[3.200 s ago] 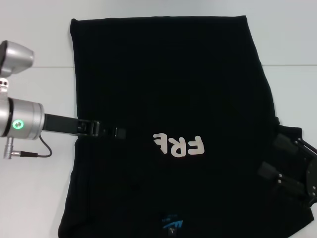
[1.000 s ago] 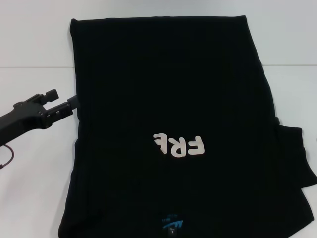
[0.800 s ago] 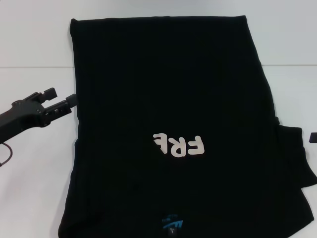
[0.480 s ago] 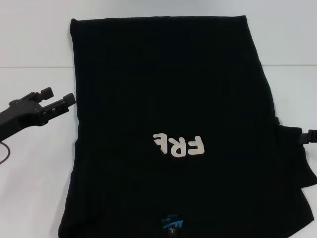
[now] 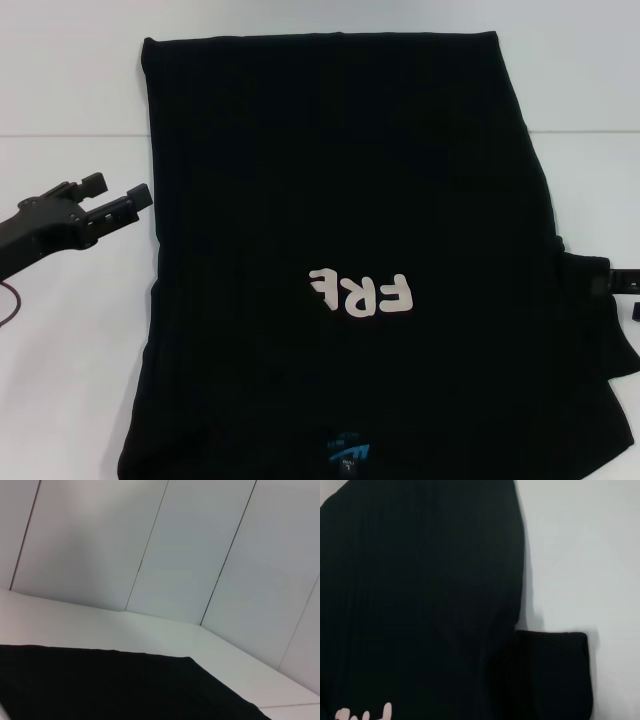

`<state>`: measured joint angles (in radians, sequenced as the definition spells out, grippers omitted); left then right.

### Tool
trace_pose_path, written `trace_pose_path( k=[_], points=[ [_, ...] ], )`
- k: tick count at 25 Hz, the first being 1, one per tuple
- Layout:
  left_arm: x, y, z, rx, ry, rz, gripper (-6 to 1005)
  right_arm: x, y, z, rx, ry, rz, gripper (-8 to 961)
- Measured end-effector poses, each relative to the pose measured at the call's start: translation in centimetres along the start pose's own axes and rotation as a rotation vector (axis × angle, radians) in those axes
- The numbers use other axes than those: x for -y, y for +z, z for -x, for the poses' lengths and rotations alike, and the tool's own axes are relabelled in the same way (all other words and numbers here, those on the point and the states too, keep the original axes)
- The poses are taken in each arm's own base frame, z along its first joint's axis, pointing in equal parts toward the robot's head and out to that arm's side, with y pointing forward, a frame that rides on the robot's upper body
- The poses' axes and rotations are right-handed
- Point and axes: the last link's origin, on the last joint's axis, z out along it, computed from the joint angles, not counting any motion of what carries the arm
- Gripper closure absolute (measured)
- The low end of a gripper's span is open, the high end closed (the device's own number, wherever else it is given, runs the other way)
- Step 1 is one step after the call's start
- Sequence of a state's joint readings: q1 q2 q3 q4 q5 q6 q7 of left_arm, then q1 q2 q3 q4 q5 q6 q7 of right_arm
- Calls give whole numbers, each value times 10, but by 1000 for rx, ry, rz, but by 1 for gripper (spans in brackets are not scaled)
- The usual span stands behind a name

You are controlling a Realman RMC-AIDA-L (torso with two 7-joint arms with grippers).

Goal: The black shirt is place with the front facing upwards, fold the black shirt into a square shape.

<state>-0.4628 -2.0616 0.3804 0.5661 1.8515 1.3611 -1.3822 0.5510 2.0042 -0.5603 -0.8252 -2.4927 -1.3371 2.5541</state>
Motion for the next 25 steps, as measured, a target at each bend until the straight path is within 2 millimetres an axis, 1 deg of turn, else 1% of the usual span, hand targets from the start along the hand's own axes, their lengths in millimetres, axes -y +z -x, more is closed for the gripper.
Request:
trace_pose_path(
  k=[10, 19, 25],
  points=[
    [1, 1, -1, 1, 3, -9, 138, -1, 11, 0, 6, -17, -4, 72],
    [2, 1, -2, 1, 11, -10, 138, -9, 20, 2, 0, -26, 11, 72],
    [3, 0, -2, 1, 15, -12, 138, -12, 22, 3, -3, -29, 17, 72]
  ],
)
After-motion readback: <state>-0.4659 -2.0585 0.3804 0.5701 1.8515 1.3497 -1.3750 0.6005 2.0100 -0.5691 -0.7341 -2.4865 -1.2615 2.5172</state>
